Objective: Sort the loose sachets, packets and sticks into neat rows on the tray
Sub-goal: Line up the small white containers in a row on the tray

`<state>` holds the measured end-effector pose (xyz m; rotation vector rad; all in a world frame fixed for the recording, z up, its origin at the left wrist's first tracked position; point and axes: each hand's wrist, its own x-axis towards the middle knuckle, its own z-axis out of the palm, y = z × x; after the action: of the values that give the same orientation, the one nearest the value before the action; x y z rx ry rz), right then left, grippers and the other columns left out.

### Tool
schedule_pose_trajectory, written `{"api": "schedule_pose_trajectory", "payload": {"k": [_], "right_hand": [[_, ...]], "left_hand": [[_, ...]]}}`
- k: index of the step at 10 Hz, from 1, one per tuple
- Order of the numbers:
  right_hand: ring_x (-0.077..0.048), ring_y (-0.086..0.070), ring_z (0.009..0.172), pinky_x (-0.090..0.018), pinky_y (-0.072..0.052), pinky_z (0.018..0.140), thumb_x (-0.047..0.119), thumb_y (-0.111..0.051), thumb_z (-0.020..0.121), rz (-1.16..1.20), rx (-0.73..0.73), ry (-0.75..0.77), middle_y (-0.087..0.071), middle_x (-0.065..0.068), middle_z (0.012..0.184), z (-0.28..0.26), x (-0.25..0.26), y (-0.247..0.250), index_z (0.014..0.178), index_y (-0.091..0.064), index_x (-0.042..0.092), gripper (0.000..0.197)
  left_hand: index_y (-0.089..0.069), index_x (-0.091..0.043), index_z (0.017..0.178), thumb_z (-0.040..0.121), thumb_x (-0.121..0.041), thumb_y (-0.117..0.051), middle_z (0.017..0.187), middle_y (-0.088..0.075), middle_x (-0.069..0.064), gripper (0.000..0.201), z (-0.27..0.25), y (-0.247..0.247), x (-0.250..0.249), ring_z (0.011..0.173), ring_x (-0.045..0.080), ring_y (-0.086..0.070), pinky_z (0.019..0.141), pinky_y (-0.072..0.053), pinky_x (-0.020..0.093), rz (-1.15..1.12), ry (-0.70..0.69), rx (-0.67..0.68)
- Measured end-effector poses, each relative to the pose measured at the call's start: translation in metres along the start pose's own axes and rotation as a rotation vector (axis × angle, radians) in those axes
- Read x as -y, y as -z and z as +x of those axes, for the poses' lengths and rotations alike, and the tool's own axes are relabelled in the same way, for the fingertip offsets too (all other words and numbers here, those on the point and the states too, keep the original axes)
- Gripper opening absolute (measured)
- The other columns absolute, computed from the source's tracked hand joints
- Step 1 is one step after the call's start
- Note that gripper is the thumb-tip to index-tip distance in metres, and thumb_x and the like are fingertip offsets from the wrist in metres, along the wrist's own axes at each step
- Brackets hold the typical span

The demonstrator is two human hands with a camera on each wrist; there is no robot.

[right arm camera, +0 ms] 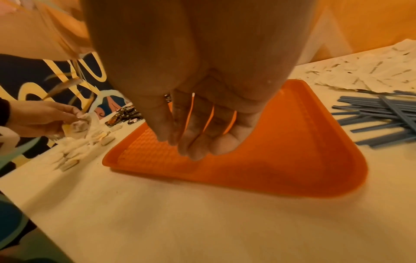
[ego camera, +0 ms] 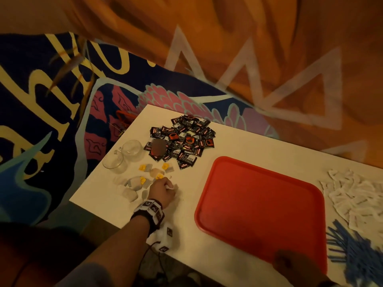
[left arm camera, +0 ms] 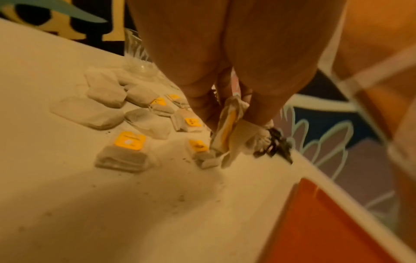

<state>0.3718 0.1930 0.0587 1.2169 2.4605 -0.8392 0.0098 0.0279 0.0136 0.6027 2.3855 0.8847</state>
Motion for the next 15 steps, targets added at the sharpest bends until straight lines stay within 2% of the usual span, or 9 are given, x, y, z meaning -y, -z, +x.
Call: {"api": "schedule_pose_trajectory", "payload": {"k": [1,3,4,5,6,8,12,14,15], "right_hand": [[0.000,-0.046,0.089,-0.022,-0.039,0.097,0.037,-0.046,0.102,0.118,0.240,-0.083,-0.042,0.024,0.090,-0.008,0.003,0.010,0.095,-0.051,0.041,0.009],[-0.011,-0.064,0.082,-0.022,-0.050,0.074,0.024,-0.060,0.094,0.224,0.192,0.107,-0.068,0.006,0.087,0.011,0.013,0.033,0.081,-0.063,0.034,0.016],[0.002,-0.059,0.078,-0.009,-0.045,0.068,0.022,-0.063,0.093,0.360,0.070,0.235,-0.066,0.012,0.087,0.013,0.049,0.056,0.091,-0.066,0.029,0.008],[0.000,-0.059,0.072,-0.027,-0.054,0.075,0.020,-0.073,0.085,0.563,-0.081,0.307,-0.067,0.009,0.087,0.016,0.083,0.075,0.089,-0.063,0.032,0.016],[-0.001,-0.060,0.081,-0.018,-0.049,0.069,0.025,-0.083,0.075,0.550,-0.205,0.405,-0.061,0.013,0.102,0.019,0.108,0.088,0.096,-0.059,0.036,0.033],[-0.016,-0.056,0.076,-0.035,-0.051,0.077,0.014,-0.070,0.081,0.353,-0.453,0.473,-0.059,-0.002,0.092,0.028,0.126,0.093,0.093,-0.068,0.017,0.012],[-0.009,-0.059,0.080,-0.009,-0.040,0.067,0.017,-0.065,0.091,0.370,-0.335,0.269,-0.069,0.005,0.088,0.040,0.144,0.101,0.102,-0.073,0.017,0.014],[-0.011,-0.060,0.071,-0.019,-0.044,0.066,0.020,-0.069,0.089,0.526,-0.400,0.166,-0.066,0.005,0.077,0.046,0.143,0.109,0.078,-0.064,0.024,0.012],[-0.036,-0.066,0.074,-0.044,-0.054,0.071,0.012,-0.065,0.091,0.704,-0.368,0.126,-0.069,-0.008,0.074,0.050,0.142,0.114,0.079,-0.061,0.022,0.016]], "left_hand": [[-0.059,-0.018,0.077,0.084,-0.012,-0.074,0.085,-0.065,0.003,0.019,-0.014,0.003,-0.025,0.077,0.020,-0.060,0.065,-0.047,0.026,-0.239,0.073,0.004],[-0.057,-0.008,0.085,0.094,0.005,-0.057,0.099,-0.065,0.012,0.016,-0.040,-0.004,-0.085,0.086,0.022,-0.063,0.067,-0.055,0.032,-0.893,0.163,0.229],[-0.058,-0.003,0.093,0.093,0.006,-0.054,0.103,-0.069,0.015,0.010,-0.049,-0.010,-0.111,0.086,0.023,-0.069,0.069,-0.059,0.035,-1.109,0.192,0.346],[-0.060,0.002,0.097,0.089,0.005,-0.055,0.090,-0.069,0.016,0.011,-0.058,-0.018,-0.141,0.074,0.020,-0.070,0.060,-0.058,0.027,-1.244,0.219,0.416],[-0.068,-0.004,0.080,0.084,0.000,-0.057,0.079,-0.067,0.011,0.012,-0.064,-0.028,-0.168,0.071,0.017,-0.066,0.061,-0.056,0.024,-1.272,0.147,0.515],[-0.055,-0.003,0.106,0.080,0.000,-0.064,0.091,-0.057,0.019,0.028,-0.059,-0.044,-0.192,0.080,0.029,-0.062,0.063,-0.058,0.035,-1.326,0.215,0.561],[-0.066,-0.007,0.074,0.087,-0.041,-0.062,0.083,-0.069,0.012,0.037,-0.052,-0.040,-0.204,0.082,0.027,-0.067,0.079,-0.054,0.041,-1.310,0.445,0.865],[-0.071,0.000,0.109,0.098,-0.033,-0.054,0.106,-0.071,0.015,0.038,-0.036,-0.042,-0.193,0.077,0.025,-0.071,0.068,-0.060,0.034,-1.312,0.478,0.880],[-0.060,-0.005,0.124,0.099,-0.025,-0.055,0.099,-0.063,0.012,0.033,-0.026,-0.045,-0.186,0.060,0.017,-0.062,0.051,-0.054,0.024,-1.308,0.501,0.853]]}}
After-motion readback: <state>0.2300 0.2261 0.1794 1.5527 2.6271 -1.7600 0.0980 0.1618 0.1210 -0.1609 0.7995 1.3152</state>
